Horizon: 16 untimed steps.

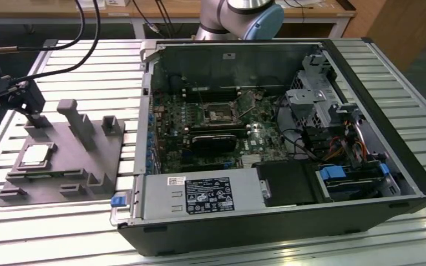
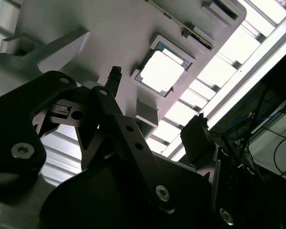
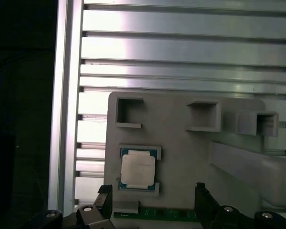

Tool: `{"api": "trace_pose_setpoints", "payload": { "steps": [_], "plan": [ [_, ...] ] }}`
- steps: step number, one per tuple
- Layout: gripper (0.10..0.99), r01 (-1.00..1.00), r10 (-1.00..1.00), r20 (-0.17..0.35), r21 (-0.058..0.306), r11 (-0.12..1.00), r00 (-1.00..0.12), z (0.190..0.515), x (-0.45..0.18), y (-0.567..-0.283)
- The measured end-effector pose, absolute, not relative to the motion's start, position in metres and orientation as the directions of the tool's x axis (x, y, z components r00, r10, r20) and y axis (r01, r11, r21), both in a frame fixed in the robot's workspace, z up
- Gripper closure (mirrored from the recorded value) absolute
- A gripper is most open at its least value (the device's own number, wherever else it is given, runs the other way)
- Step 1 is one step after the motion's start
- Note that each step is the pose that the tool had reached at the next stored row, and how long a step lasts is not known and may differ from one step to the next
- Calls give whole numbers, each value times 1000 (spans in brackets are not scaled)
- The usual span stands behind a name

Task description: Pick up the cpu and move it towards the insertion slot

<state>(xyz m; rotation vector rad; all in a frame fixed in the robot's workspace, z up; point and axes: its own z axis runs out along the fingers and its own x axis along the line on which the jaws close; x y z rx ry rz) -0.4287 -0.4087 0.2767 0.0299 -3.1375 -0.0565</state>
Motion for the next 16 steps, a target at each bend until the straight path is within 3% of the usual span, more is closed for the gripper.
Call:
{"api": "trace_pose_setpoints", "payload": {
  "steps": [16],
  "plan": [
    [306,-19,-19,3,36,999,-1000,263,-429,-409]
  ]
}}
